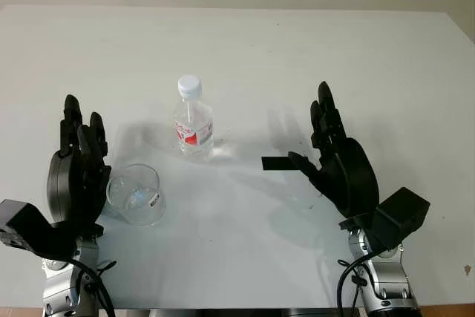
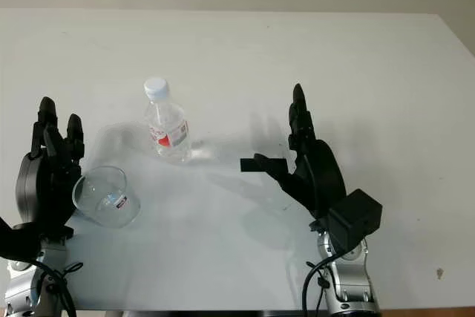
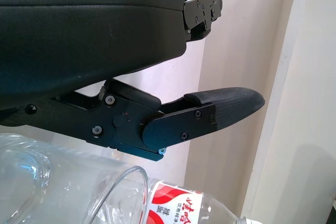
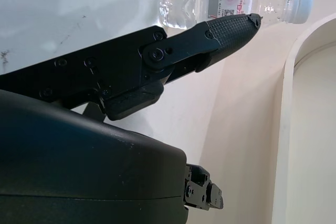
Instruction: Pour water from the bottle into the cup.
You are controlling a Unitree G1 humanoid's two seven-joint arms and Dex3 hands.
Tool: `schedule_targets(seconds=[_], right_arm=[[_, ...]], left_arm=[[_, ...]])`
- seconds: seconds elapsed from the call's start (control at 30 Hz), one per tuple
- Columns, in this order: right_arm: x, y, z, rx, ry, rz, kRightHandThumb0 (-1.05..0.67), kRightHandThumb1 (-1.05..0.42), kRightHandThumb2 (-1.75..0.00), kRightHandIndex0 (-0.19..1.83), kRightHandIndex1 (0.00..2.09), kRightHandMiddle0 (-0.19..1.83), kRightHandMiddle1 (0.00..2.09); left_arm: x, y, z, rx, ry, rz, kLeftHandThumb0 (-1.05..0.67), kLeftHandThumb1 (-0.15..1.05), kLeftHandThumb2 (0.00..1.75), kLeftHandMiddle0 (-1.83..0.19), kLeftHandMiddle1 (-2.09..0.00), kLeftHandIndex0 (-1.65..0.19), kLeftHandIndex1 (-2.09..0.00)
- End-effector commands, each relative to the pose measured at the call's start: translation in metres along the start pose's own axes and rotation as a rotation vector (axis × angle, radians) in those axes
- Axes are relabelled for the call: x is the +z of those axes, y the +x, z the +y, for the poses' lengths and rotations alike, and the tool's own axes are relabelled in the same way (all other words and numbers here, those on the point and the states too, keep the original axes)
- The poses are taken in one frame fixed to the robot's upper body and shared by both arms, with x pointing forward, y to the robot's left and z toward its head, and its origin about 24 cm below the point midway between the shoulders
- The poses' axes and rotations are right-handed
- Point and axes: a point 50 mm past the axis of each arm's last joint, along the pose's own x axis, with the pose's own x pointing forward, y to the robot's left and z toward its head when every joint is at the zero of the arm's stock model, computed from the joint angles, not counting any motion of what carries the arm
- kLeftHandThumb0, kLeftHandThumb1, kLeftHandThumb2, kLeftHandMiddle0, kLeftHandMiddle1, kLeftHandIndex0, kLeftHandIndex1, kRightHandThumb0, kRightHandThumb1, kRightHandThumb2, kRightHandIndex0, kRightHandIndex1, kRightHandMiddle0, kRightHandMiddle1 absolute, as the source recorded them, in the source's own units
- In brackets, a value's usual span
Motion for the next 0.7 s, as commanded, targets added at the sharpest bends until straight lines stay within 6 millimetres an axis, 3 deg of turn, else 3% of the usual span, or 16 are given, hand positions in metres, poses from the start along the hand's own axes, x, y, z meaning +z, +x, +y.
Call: schedule_targets(seconds=[0.0, 0.33, 0.5, 0.67], right_arm=[[0.002, -0.004, 0.0, -0.002, 0.008, -0.012, -0.83, -1.02, -0.05, -0.19, 0.0, -0.19, 0.0], [-0.002, 0.003, 0.004, 0.032, -0.009, 0.013, -0.85, -1.02, -0.05, -0.19, 0.0, -0.19, 0.0], [0.007, 0.025, 0.018, 0.119, -0.025, -0.018, -0.88, -1.0, -0.05, -0.19, 0.0, -0.19, 0.0], [0.014, 0.064, 0.052, 0.244, -0.028, -0.054, -0.95, -1.01, -0.05, -0.19, 0.0, -0.19, 0.0]], left_arm=[[-0.005, -0.008, 0.002, 0.012, -0.002, 0.029, -0.75, 1.05, 0.66, 0.13, -0.05, 0.18, -0.05], [-0.007, -0.008, 0.002, 0.025, 0.001, 0.034, -0.74, 1.05, 0.65, 0.11, -0.06, 0.17, -0.06], [-0.008, -0.008, 0.002, 0.021, -0.005, 0.035, -0.74, 1.05, 0.64, 0.11, -0.06, 0.16, -0.06], [-0.008, -0.006, 0.001, 0.021, -0.003, 0.031, -0.75, 1.05, 0.63, 0.11, -0.06, 0.16, -0.06]])
